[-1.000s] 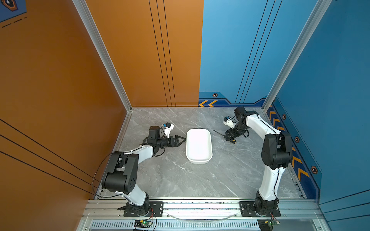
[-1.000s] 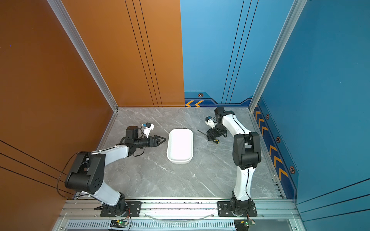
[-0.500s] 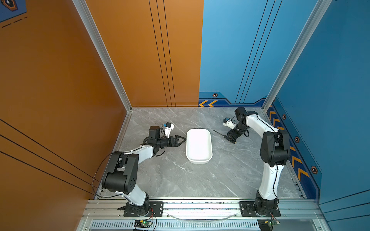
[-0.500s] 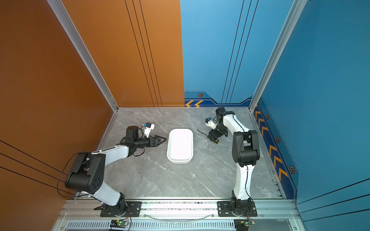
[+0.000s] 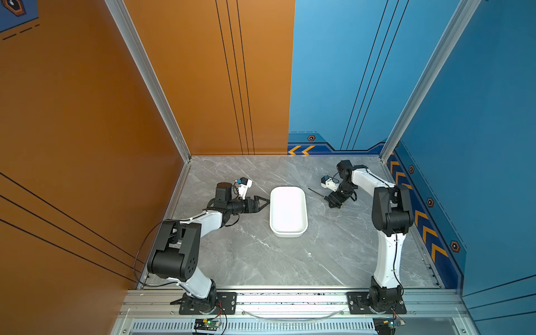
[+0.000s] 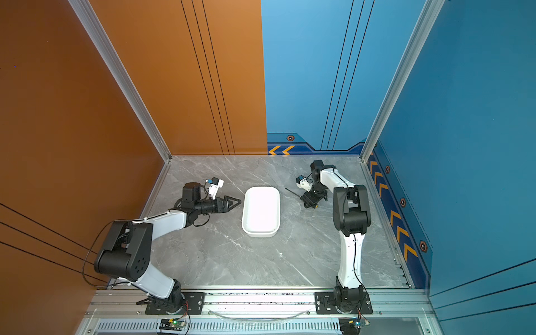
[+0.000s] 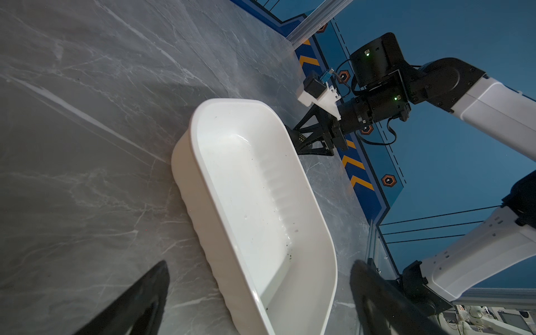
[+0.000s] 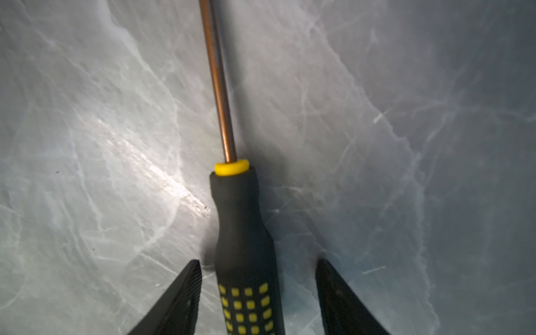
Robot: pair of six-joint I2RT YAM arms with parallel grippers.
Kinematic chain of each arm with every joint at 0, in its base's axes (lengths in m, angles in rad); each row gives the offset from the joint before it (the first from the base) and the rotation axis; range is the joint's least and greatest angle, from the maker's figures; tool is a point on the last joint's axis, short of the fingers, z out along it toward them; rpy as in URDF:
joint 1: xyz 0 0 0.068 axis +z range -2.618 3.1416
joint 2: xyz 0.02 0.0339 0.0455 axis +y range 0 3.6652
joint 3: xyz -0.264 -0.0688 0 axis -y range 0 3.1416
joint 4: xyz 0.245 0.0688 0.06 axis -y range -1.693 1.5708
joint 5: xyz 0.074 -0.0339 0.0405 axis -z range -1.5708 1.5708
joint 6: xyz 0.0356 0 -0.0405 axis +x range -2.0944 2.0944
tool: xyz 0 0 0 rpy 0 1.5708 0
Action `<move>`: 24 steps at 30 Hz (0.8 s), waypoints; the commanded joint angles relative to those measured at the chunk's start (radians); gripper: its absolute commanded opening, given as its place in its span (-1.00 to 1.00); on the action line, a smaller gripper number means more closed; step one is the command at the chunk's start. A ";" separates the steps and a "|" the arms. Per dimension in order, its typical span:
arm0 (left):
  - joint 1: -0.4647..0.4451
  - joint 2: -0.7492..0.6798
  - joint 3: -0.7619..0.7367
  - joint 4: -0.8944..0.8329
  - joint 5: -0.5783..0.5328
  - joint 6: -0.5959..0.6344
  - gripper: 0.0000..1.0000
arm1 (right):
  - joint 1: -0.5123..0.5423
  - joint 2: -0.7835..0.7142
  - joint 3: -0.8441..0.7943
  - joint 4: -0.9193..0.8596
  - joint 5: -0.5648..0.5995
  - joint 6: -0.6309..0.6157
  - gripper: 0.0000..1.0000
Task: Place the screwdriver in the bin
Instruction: 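Close the right gripper on the screwdriver handle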
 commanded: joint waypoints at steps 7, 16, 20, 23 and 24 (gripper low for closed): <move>0.003 0.014 0.007 0.010 0.016 0.003 0.96 | 0.005 0.021 -0.003 0.008 0.035 0.010 -0.10; 0.020 -0.004 -0.003 0.009 0.023 0.003 0.96 | 0.005 0.011 -0.014 0.000 0.050 0.054 -0.53; 0.027 -0.013 -0.013 0.010 0.022 0.003 0.96 | 0.006 0.018 0.008 -0.037 0.062 0.113 -0.76; 0.030 -0.021 -0.019 0.010 0.022 0.005 0.96 | 0.008 0.036 0.041 -0.087 0.061 0.176 -1.00; 0.031 -0.022 -0.021 0.009 0.022 0.005 0.96 | 0.009 0.043 0.053 -0.101 0.067 0.201 -1.00</move>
